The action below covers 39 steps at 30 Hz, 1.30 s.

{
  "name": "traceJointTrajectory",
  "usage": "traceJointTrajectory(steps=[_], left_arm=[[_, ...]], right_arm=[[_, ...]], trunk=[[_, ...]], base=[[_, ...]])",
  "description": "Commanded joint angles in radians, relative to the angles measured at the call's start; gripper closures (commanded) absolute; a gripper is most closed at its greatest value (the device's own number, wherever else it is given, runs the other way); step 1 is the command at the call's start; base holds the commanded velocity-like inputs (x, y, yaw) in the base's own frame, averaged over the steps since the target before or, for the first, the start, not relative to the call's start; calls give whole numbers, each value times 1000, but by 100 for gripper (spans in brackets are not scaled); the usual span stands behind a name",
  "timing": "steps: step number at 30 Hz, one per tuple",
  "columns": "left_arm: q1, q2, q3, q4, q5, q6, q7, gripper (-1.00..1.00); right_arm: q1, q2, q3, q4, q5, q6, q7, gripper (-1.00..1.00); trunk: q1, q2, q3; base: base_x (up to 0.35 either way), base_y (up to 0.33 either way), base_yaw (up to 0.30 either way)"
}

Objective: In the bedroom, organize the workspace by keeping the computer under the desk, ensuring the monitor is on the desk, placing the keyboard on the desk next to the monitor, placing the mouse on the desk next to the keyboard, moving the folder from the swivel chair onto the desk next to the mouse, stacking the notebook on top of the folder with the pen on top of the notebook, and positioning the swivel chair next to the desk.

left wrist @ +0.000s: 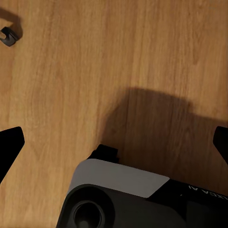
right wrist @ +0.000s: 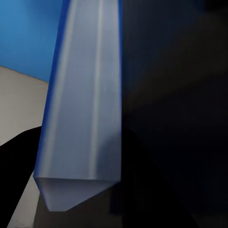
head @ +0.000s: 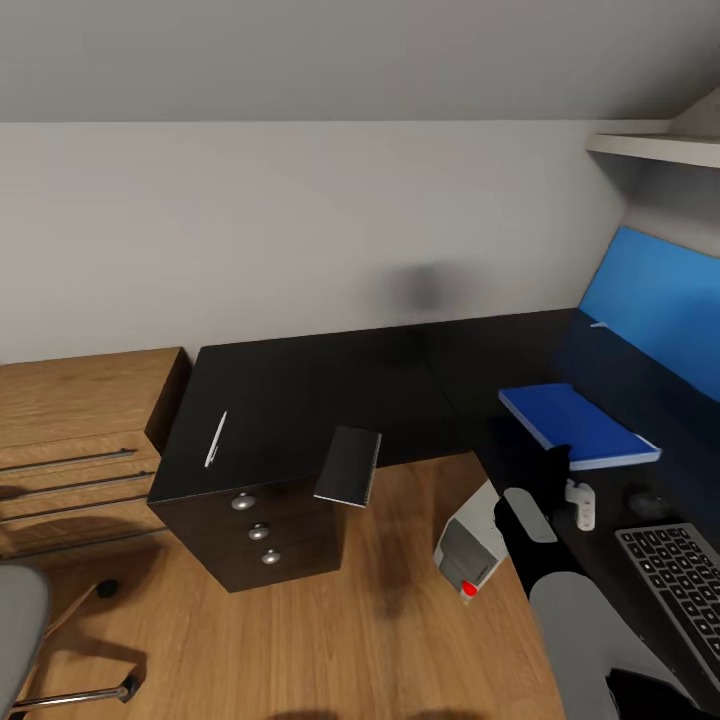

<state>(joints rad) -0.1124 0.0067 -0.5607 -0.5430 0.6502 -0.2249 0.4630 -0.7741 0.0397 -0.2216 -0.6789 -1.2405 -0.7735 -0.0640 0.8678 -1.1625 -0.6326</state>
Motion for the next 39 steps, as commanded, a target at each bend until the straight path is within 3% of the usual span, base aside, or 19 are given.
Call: traceJointTrajectory(steps=[1, 10, 36, 37, 39], left_arm=[[-1, 1, -8, 0, 10, -7, 6, -100], [-1, 0, -8, 0, 10, -7, 6, -100], [-1, 1, -8, 0, 10, -7, 6, -100], [-1, 1, -8, 0, 10, -7, 6, -100], [-1, 1, -8, 0, 10, -7, 6, -100]], right_arm=[[-1, -8, -2, 1, 6, 11, -7, 100], [-2, -25, -2, 25, 5, 34, -8, 100], [-2, -25, -4, 27, -11, 54, -16, 100], [-2, -25, -4, 27, -11, 54, -16, -100], [-2, -24, -4, 27, -11, 54, -16, -100]], trunk=[[0, -1, -1], [0, -1, -1], [0, -1, -1], [0, -1, -1], [0, -1, -1]], base=[[0, 0, 0], [0, 0, 0], [25, -27, 0], [0, 0, 0], [0, 0, 0]])
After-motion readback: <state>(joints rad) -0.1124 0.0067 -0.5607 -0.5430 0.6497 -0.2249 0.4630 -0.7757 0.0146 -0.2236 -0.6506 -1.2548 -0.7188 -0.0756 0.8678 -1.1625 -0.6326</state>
